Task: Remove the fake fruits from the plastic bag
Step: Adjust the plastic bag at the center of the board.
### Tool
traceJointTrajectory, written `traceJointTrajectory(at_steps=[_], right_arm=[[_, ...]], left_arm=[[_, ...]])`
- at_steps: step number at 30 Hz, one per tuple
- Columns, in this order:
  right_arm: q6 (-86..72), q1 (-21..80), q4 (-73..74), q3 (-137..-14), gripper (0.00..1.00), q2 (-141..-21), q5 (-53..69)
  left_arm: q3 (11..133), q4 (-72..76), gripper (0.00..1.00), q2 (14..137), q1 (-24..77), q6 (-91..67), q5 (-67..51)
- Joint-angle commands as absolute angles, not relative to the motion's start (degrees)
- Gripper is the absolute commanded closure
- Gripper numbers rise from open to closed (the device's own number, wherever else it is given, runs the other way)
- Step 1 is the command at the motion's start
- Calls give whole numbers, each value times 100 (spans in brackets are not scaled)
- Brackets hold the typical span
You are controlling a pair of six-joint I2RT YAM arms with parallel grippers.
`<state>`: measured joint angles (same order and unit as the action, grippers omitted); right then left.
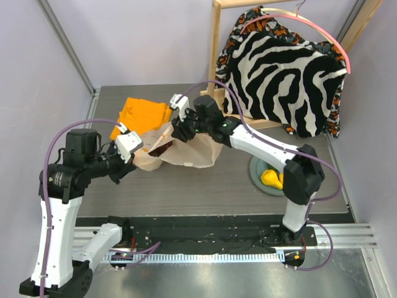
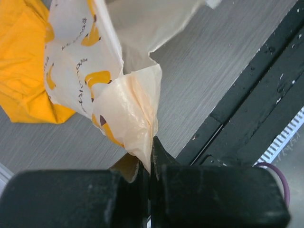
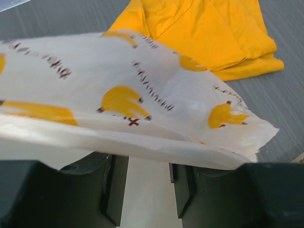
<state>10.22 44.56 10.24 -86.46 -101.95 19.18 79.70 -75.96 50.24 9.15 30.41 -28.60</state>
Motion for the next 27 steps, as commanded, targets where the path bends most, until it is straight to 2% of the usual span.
traceJointTrajectory(at_steps=[1,6,10,12,15,20,27], right_arm=[[958,4544,466,-9201,55,-10766,1547],[1178,4754,388,-8387,54,-10565,1389],[1335,5018,263,-7052,49,-9915,1336],[1423,5115,360,-6769,45,-9642,1345],[1441,5115,422,-6478,45,-9536,1275],[1073,5124,45,-6863,44,-9930,1485],[598,5194,-316,-8540,44,-11301,1222]], left_arm=[[7735,-8139,100,5176,1028,3480,-2953],[7340,-7806,100,5203,1046,3472,-2857],[6761,-7015,100,4870,1055,3165,-2506],[6645,-6752,100,4773,1055,3059,-2365],[6592,-6855,100,4711,1055,3076,-2259],[6478,-6996,100,4588,1055,3006,-2373],[6434,-6760,100,4526,1055,3023,-2013]])
